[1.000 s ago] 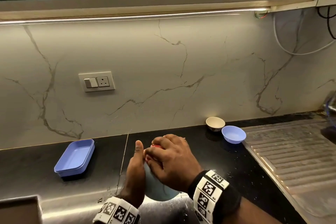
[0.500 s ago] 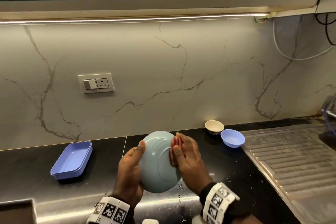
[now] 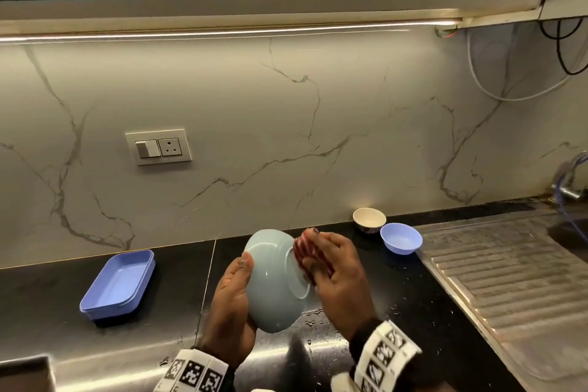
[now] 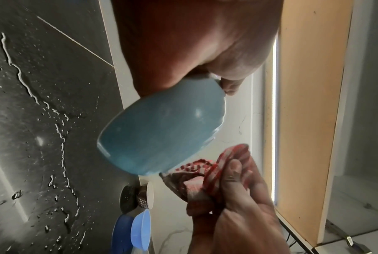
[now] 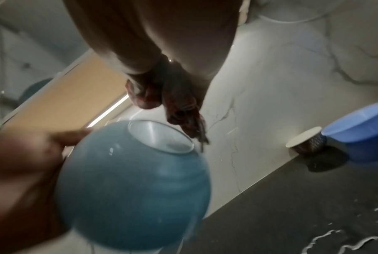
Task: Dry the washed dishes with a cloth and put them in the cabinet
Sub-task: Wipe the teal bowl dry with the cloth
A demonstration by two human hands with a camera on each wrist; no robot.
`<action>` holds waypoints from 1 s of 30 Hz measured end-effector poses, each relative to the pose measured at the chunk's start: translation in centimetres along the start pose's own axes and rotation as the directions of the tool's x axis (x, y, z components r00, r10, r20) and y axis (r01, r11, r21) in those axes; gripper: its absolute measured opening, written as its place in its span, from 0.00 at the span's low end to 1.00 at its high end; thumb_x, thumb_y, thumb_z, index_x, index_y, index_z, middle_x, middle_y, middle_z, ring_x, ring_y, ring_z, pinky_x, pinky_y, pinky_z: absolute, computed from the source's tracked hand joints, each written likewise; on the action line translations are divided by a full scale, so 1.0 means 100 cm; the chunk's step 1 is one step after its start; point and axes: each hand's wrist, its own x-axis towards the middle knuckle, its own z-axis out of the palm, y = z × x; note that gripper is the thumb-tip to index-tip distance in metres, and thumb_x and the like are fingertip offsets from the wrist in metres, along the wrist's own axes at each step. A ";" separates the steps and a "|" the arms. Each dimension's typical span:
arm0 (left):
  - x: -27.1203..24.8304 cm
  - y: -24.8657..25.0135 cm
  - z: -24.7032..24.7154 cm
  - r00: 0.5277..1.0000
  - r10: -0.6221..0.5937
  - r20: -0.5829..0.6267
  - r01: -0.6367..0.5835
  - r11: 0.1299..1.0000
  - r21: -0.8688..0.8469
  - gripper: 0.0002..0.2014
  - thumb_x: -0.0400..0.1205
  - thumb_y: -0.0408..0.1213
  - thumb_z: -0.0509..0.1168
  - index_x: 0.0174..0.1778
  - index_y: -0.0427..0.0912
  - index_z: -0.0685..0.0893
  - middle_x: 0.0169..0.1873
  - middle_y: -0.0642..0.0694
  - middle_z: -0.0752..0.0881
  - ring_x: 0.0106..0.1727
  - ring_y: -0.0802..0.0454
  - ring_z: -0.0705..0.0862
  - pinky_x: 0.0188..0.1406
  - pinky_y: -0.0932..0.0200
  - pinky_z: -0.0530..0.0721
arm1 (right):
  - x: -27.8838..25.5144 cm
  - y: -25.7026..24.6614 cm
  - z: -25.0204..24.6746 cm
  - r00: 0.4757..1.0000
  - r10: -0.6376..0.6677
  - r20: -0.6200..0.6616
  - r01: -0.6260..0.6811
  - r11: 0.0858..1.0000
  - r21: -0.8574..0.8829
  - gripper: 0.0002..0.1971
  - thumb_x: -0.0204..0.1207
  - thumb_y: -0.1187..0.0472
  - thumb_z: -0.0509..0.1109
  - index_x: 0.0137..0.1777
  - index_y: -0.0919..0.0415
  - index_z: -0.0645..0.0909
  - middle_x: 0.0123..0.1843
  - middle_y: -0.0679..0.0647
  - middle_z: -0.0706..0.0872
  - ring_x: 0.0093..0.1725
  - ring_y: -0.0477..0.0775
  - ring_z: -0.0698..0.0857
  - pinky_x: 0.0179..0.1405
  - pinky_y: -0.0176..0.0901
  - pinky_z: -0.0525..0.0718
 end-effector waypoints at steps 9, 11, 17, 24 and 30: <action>0.003 -0.002 -0.003 0.997 -0.047 0.063 0.055 0.989 -0.137 0.26 0.85 0.55 0.59 0.71 0.39 0.81 0.62 0.28 0.87 0.57 0.30 0.89 0.51 0.35 0.89 | -0.024 -0.008 0.026 0.976 -0.164 0.144 0.180 0.979 -0.099 0.20 0.80 0.58 0.68 0.70 0.39 0.79 0.76 0.36 0.74 0.77 0.42 0.72 0.76 0.41 0.74; 0.005 0.001 -0.008 0.994 -0.070 0.080 0.083 0.981 -0.175 0.27 0.86 0.56 0.58 0.70 0.38 0.81 0.60 0.26 0.87 0.53 0.29 0.90 0.44 0.36 0.89 | -0.035 -0.007 0.027 0.937 -0.300 0.181 0.321 0.942 -0.100 0.19 0.79 0.63 0.71 0.66 0.43 0.83 0.76 0.39 0.76 0.78 0.44 0.71 0.77 0.41 0.71; 0.002 -0.006 -0.016 0.992 -0.124 0.030 0.128 0.974 -0.185 0.25 0.86 0.57 0.57 0.70 0.42 0.82 0.58 0.28 0.89 0.53 0.26 0.90 0.43 0.33 0.89 | -0.044 0.016 0.009 0.901 -0.342 0.267 0.378 0.921 -0.096 0.19 0.80 0.59 0.67 0.68 0.42 0.83 0.78 0.37 0.73 0.80 0.46 0.71 0.76 0.45 0.75; 0.007 -0.002 -0.020 0.993 -0.110 -0.047 0.099 0.976 -0.196 0.25 0.85 0.57 0.58 0.72 0.47 0.80 0.63 0.33 0.88 0.62 0.27 0.86 0.47 0.29 0.87 | -0.052 0.042 0.009 0.970 -0.176 0.168 0.186 0.981 -0.050 0.27 0.75 0.70 0.75 0.67 0.39 0.83 0.76 0.37 0.75 0.76 0.49 0.76 0.70 0.53 0.82; 0.006 -0.001 -0.013 0.989 -0.126 -0.075 0.103 0.961 -0.256 0.28 0.85 0.59 0.59 0.75 0.44 0.78 0.63 0.29 0.87 0.62 0.26 0.86 0.50 0.31 0.88 | -0.051 0.006 0.022 0.872 -0.445 0.204 0.478 0.863 -0.160 0.14 0.88 0.53 0.60 0.67 0.47 0.84 0.77 0.53 0.75 0.80 0.59 0.71 0.80 0.48 0.68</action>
